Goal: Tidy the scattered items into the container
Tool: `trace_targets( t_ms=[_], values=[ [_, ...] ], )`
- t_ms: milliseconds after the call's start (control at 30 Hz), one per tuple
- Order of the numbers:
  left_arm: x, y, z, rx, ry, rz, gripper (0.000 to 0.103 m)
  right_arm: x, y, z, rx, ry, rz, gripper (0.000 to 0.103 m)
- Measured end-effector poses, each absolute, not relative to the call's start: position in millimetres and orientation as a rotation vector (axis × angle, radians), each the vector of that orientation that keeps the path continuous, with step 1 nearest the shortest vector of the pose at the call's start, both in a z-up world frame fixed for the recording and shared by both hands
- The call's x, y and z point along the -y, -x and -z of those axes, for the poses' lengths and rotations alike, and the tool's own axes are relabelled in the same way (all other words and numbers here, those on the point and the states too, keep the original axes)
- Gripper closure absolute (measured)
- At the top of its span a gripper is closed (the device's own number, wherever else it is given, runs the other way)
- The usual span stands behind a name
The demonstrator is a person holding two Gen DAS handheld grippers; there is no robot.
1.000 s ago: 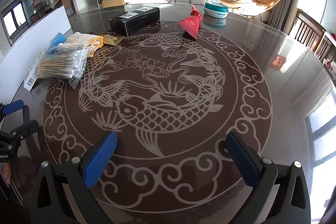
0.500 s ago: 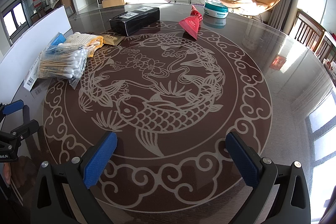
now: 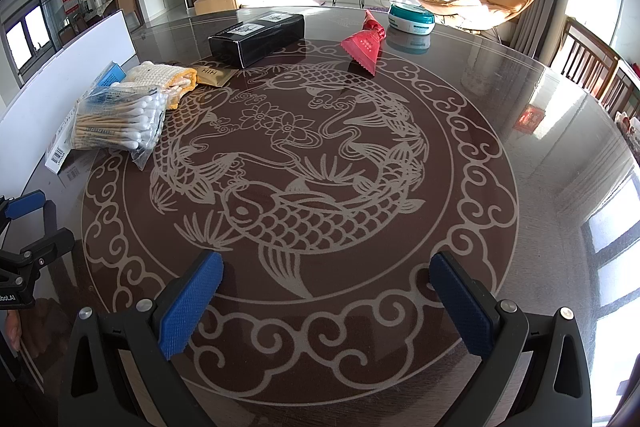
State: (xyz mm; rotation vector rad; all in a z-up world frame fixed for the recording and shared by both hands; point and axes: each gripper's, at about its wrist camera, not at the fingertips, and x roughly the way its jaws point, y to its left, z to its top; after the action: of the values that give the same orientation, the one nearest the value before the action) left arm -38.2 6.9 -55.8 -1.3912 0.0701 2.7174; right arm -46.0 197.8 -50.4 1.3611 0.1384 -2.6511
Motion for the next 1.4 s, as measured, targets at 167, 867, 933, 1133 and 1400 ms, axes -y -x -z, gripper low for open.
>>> trace_targets(
  t_ms=[167, 867, 933, 1133, 1400],
  values=[
    [-7.0, 38.7, 56.0, -0.07, 1.391, -2.717, 0.0, -197.7, 46.1, 50.4, -0.138, -1.361, 2.651, 0.0],
    [35.9, 24.3, 58.1, -0.028, 1.418, -2.77, 0.0, -167.6, 85.4, 42.0, 0.002, -1.36, 2.591, 0.0],
    [36.0, 24.2, 58.1, -0.028, 1.418, -2.77, 0.0, -142.7, 105.4, 28.0, 0.1, -1.266, 2.572, 0.0],
    [36.0, 24.2, 58.2, -0.028, 1.418, -2.769, 0.0, -72.2, 185.6, 36.2, 0.277, -1.321, 2.502, 0.0],
    [35.8, 22.7, 58.2, -0.025, 1.417, -2.769, 0.0, -39.2, 139.3, 52.2, -0.254, -1.221, 2.387, 0.0]
  ],
)
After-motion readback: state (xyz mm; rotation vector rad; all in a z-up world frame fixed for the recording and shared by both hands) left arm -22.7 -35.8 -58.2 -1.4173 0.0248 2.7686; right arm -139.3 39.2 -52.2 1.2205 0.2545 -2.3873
